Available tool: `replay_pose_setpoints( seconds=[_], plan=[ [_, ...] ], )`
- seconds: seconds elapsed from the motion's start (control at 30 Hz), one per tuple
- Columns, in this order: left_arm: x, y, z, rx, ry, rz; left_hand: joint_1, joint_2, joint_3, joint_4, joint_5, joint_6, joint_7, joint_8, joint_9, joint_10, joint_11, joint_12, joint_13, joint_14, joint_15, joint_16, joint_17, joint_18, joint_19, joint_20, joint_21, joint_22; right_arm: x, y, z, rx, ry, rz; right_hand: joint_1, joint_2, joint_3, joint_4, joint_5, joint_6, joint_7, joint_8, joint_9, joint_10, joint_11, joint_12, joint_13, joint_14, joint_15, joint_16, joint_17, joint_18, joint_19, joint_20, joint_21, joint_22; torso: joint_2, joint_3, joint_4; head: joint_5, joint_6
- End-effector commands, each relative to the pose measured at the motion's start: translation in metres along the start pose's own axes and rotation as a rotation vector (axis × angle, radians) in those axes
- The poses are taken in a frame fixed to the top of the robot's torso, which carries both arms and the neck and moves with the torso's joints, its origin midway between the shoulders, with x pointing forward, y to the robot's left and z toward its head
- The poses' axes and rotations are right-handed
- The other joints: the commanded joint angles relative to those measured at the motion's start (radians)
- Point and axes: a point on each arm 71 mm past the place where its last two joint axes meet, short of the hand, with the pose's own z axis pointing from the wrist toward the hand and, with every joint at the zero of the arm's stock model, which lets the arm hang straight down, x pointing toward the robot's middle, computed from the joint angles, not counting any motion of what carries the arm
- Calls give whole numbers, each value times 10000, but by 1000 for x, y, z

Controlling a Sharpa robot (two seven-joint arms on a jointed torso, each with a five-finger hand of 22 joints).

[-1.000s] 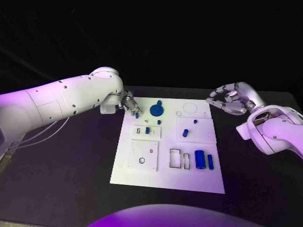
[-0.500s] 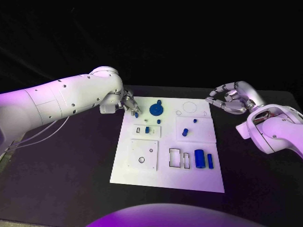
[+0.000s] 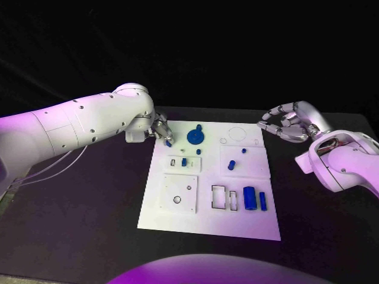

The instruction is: Assemble the parts on the task board

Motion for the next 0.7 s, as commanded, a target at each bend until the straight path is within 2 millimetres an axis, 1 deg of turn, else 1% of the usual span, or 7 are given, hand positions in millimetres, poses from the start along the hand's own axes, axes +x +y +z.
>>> replay_pose_setpoints(
  seconds=[0.03, 0.07, 0.13, 0.27, 0.4, 0.47, 0.7],
  plan=[
    [2, -3, 0, 310, 177, -252, 317, 210, 609, -527, 254, -77, -22, 399, 315, -3, -66, 29, -66, 1058, -48, 36, 2635, 90, 17, -27, -60, 1941, 1, 1, 0, -98, 69, -25, -121, 7, -15, 38, -7, -46, 11, 26, 10, 507, -35, -21, 2029, 1042, -52, 40, 2634, -10, 786, -69, -66, 2456, -1, -2, 7, 0, -8],
    [2, -3, 0, 338, 180, -316, 304, 259, 810, -650, 298, -104, -4, 517, 405, 2, -53, 7, -95, 1058, -36, 36, 2635, 90, 15, -15, -70, 1945, 1, 1, 0, -97, 68, -26, -123, 14, -12, 35, 2, -42, 8, 31, 28, 513, -37, -13, 2036, 1042, -54, 40, 2634, -10, 786, -70, -67, 2456, 3, -3, 9, -1, -7],
    [2, -2, 0, 395, 180, -446, 211, 284, 1053, -806, 364, -129, 7, 706, 547, 20, -34, -18, -138, 1058, -25, 36, 2635, 91, 17, -1, -79, 1955, 1, 1, 0, -95, 69, -27, -123, 14, -12, 35, 2, -42, 8, 31, 28, 513, -37, -13, 2036, 1042, -54, 40, 2634, -10, 786, -70, -67, 2456, 2, -5, 7, 1, -17],
    [2, -1, -1, 484, 154, -696, 113, 321, 1281, -942, 380, -153, 10, 901, 688, 22, -32, -67, -204, 1058, -22, 36, 2635, 91, 23, 7, -82, 1969, 1, 1, 0, -89, 72, -29, -123, 14, -12, 35, 2, -42, 8, 31, 28, 513, -37, -13, 2036, 1042, -54, 40, 2634, -10, 786, -70, -67, 2456, 0, -2, 1, 15, -20],
    [4, 1, -3, 554, 223, -978, -6, 302, 1414, -1021, 480, -172, 7, 1025, 771, 34, -35, -82, -235, 1058, -28, 36, 2635, 90, 30, 4, -81, 1981, 1, 0, 0, -84, 73, -33, -123, 14, -12, 35, 2, -42, 8, 31, 28, 513, -37, -13, 2036, 1042, -54, 40, 2634, -10, 786, -70, -67, 2456, -12, 9, 11, 31, -47],
    [5, 3, -5, 595, 290, -1108, -23, 300, 1429, -1028, 491, -173, 6, 1040, 781, 33, -36, -90, -245, 1058, -28, 36, 2635, 91, 28, 3, -85, 1980, 1, 0, 0, -79, 73, -35, -123, 14, -12, 35, 2, -42, 8, 31, 28, 513, -37, -13, 2036, 1042, -54, 40, 2634, -10, 786, -70, -67, 2456, -14, 5, 16, 36, -51],
    [13, 7, -18, 820, 251, -1442, -128, 270, 1498, -1075, 544, -165, -10, 1124, 826, 61, -50, -81, -255, 1058, -40, 36, 2635, 86, 50, -6, -61, 1998, 0, -1, 0, -54, 66, -45, -123, 14, -12, 35, 2, -42, 8, 31, 28, 513, -37, -13, 2036, 1042, -54, 40, 2634, -10, 786, -70, -67, 2456, -39, 15, 55, 62, -58]
  ],
)
